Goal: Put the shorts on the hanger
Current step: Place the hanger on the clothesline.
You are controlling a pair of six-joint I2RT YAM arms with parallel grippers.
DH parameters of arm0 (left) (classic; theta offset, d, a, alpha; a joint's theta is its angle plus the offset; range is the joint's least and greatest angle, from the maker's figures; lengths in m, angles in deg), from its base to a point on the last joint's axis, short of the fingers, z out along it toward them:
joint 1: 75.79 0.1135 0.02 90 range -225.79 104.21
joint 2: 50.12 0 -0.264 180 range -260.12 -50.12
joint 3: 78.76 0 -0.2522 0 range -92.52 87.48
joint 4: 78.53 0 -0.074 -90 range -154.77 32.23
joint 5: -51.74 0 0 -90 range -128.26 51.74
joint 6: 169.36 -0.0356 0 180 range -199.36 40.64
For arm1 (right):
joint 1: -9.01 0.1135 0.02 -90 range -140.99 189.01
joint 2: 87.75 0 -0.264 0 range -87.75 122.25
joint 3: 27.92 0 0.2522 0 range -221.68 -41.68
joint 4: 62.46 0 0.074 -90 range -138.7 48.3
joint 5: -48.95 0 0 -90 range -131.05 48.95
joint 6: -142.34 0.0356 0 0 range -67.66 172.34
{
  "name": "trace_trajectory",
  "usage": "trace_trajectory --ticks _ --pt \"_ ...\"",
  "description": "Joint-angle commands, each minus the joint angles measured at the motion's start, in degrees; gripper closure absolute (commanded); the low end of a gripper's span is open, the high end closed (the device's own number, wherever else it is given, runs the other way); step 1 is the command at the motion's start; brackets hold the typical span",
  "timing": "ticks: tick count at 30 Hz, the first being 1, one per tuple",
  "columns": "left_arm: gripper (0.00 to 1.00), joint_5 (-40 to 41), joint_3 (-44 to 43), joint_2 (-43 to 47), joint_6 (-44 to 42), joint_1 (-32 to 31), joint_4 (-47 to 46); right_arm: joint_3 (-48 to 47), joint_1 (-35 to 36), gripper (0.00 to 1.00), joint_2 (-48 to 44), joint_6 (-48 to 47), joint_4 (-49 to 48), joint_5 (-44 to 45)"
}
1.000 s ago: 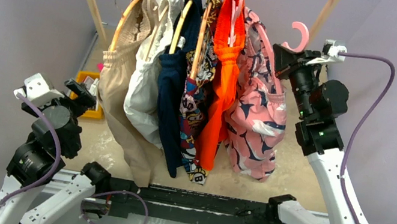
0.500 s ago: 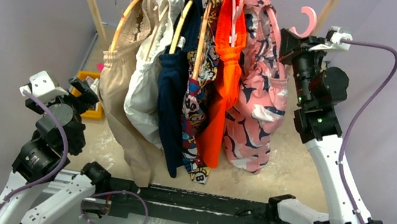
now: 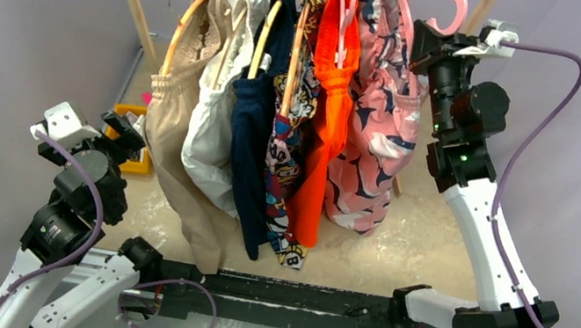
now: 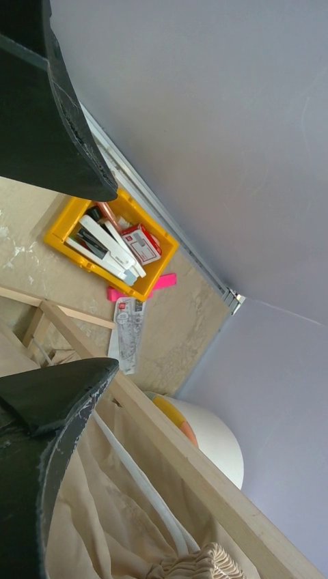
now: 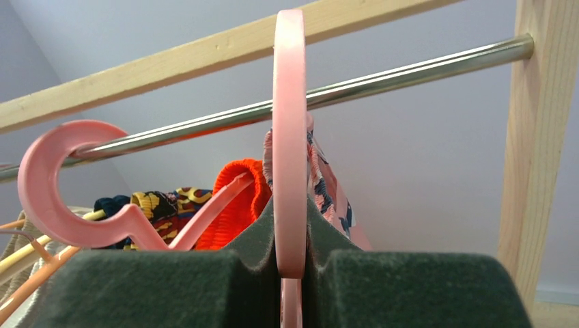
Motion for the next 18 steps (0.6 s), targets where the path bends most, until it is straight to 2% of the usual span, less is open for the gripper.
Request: trace_trajectory --ticks 1,18 --pt "0.17 1.01 0.93 0.60 0.80 -0.23 -2.43 -4.39 -0.18 1.00 0.27 -0.54 -9.71 0.07" --pt "0.18 0.99 3.95 3.00 4.99 -0.23 -1.28 -2.63 -0.17 1.00 1.98 5.78 -15.70 -1.16"
